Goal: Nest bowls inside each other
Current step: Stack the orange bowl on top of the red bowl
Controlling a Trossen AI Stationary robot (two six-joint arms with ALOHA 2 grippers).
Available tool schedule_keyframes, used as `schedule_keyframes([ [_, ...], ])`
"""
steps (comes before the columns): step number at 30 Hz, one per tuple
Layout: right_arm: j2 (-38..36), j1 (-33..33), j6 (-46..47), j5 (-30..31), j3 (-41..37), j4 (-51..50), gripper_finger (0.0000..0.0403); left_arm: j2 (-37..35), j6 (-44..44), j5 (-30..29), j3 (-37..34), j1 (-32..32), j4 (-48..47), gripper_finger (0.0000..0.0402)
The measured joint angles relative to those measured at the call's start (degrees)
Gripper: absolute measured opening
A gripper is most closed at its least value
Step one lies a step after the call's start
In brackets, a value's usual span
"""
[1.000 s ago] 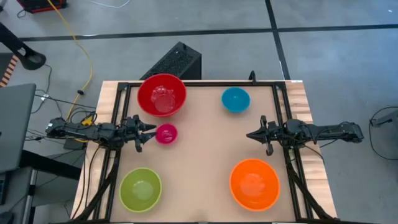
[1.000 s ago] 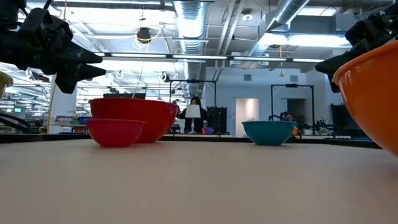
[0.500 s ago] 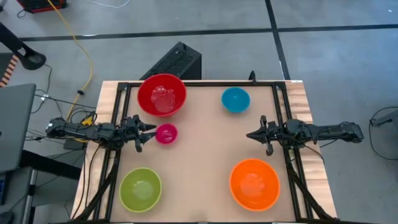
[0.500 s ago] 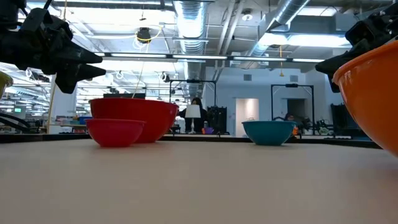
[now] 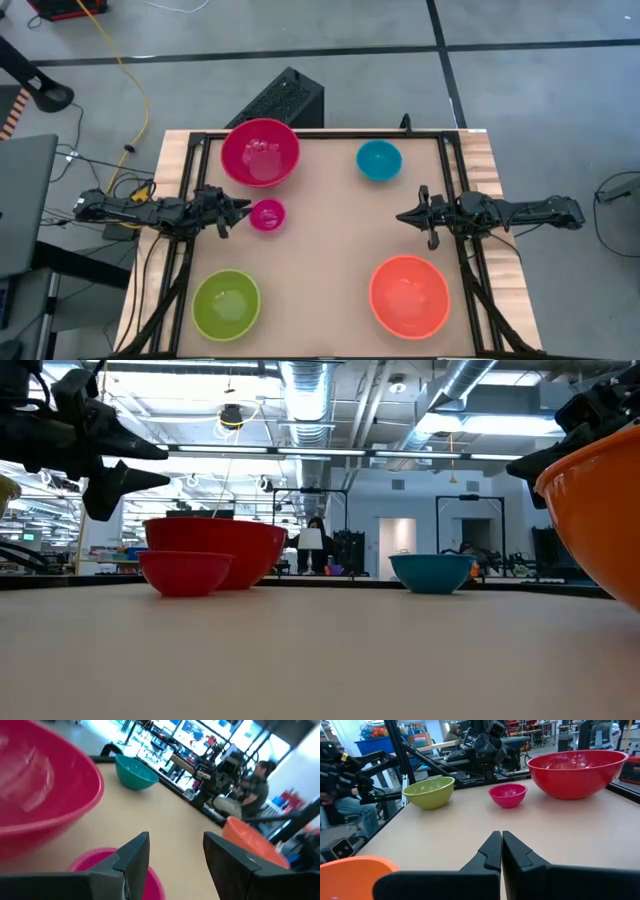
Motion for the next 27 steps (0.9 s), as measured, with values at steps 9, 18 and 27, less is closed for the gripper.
schedule_keyframes([
  [9,0.0,-0.5,-0.5,1.0,0.0,3.1,0.0017,0.0,-15.2,0.3,0.0,0.0,0.0,0.0176],
  [18,2.8,-0.1,11.4,1.1,2.5,11.2,0.0017,0.2,-15.1,-5.9,1.3,0.2,-0.3,0.0176],
  [27,17.1,4.0,15.6,1.3,15.9,5.4,0.0017,2.8,-0.5,-5.3,15.0,0.2,-12.7,0.0176],
])
